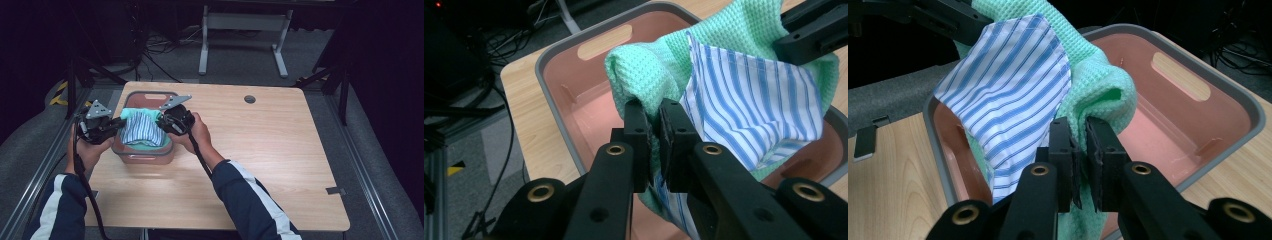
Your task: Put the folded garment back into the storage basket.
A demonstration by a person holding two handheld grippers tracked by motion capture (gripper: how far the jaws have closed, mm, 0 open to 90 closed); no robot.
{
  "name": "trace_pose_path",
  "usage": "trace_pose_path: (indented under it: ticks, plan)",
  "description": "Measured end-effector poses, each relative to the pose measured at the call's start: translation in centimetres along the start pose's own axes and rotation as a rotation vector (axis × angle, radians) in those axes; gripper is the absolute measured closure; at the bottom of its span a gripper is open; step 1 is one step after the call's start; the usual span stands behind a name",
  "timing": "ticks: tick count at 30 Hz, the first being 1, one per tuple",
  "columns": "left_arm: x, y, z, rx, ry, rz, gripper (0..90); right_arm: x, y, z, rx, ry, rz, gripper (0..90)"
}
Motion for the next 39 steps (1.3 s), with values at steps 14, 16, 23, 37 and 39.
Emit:
trace_pose_path:
  ticks: [14, 16, 23, 37, 39]
  plan:
    - [0.5, -0.2, 0.2, -0.008, 0.029, -0.001, 70.4, 0.8, -0.7, 0.6, 0.015, -0.040, -0.029, 72.1]
    - [0.3, 0.0, 0.7, 0.004, 0.022, 0.009, 69.1, 0.7, -0.8, 0.5, 0.007, -0.044, -0.035, 71.2]
    - [0.2, 0.3, 2.4, 0.032, 0.011, 0.031, 63.1, -0.3, -1.5, 0.6, -0.002, -0.054, -0.039, 67.1]
    - [0.0, -0.1, 7.1, 0.075, -0.035, 0.075, 47.3, -4.5, -3.2, 1.7, -0.036, -0.104, -0.049, 51.7]
    - [0.0, 0.0, 7.6, 0.080, -0.045, 0.078, 45.5, -5.0, -3.6, 1.9, -0.040, -0.115, -0.058, 50.0]
Point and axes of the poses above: each handheld gripper's, and its own axes: x roughly forward along the jaws, y roughly out of its top, z roughly to its right, the point moved 3 cm from there along x, roughly forward along the jaws, and after that the axes turned 5 degrees about -y, right-handed, at the moved point
